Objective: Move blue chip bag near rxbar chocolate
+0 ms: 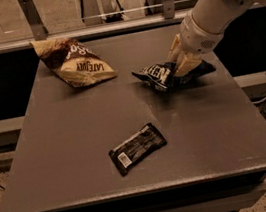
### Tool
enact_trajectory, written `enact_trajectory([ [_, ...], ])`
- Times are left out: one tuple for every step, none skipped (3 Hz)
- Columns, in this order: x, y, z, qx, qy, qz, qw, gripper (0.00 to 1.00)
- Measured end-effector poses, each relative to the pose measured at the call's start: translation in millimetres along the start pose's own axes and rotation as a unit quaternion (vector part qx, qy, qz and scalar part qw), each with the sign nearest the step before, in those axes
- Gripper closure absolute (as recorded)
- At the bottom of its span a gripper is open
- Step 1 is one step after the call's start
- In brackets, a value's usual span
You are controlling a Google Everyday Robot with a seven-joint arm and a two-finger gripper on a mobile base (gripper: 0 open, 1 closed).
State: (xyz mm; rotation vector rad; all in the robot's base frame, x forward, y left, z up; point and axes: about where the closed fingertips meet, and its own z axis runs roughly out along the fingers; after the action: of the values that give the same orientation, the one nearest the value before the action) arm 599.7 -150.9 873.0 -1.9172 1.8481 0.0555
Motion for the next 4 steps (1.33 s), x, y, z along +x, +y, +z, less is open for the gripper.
enact_trajectory([
  [-13.5, -2.2, -14.7, 0.005, -0.027, -0.002, 0.9996, 0.88],
  [-35.0, -9.6, -54.3, 0.027, -0.06, -0.017, 0.9977, 1.0],
  [-67.0, -7.7, -92.2, 0.055, -0.076, -0.046, 0.9946, 1.0],
  [-117.3, 13.9, -94.7, 0.039, -0.104, -0.092, 0.9896, 1.0],
])
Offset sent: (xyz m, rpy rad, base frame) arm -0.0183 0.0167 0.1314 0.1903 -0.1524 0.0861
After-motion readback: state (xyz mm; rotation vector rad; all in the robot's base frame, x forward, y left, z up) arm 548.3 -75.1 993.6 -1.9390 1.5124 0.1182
